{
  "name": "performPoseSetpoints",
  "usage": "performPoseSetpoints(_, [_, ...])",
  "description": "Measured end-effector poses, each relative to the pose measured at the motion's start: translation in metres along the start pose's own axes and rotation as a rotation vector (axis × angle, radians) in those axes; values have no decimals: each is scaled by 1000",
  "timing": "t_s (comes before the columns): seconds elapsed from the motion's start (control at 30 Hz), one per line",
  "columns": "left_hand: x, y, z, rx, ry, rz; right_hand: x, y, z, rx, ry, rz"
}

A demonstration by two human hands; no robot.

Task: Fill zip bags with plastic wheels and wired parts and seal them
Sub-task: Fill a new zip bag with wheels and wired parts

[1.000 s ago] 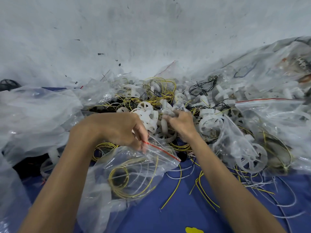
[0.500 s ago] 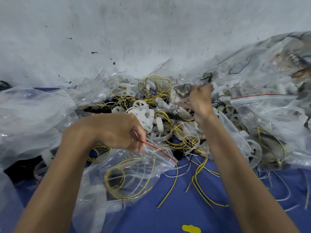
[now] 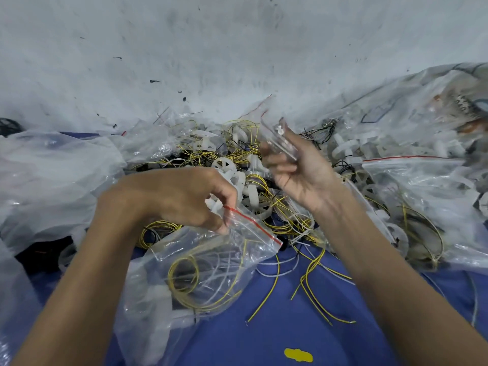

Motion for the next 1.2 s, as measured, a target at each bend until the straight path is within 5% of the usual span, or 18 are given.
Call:
performPoseSetpoints(0.27, [-4,0,3,-6,32,14,-13,-3,22,-9,175,348])
performPoseSetpoints(0.57, [-4,-12,12,-68,52,41,14,22,31,201,-31,1039])
performPoseSetpoints(0.67, [-6,-12,13,-70,59,48,17,24,31,202,-79,1295])
performPoseSetpoints(0.77, [-11,-11,14,-62,78,51,39,34,31,111,-328,1665])
performPoseSetpoints(0.87, [-11,-9,14,-50,71,47,54,32,34,-31,-436,1579])
performPoseSetpoints(0.93, [-9,-7,12,-42,63,37,47,16,29,-75,-284,1469])
performPoseSetpoints(1.03, [-9,-6,12,-22,62,43,23,0,27,40,-8,1284])
performPoseSetpoints(1.2, [-16,-8,14,-23,98,92,13,3,30,141,72,947])
Point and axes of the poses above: each hand's wrist, its own z-axis away from the middle knuckle, its own y-axis out of the palm, x = y × z, the point moved 10 cm from there along -z, towards the middle knuckle, and after that the axes turned 7 degrees about -y, right-handed, at the moved point
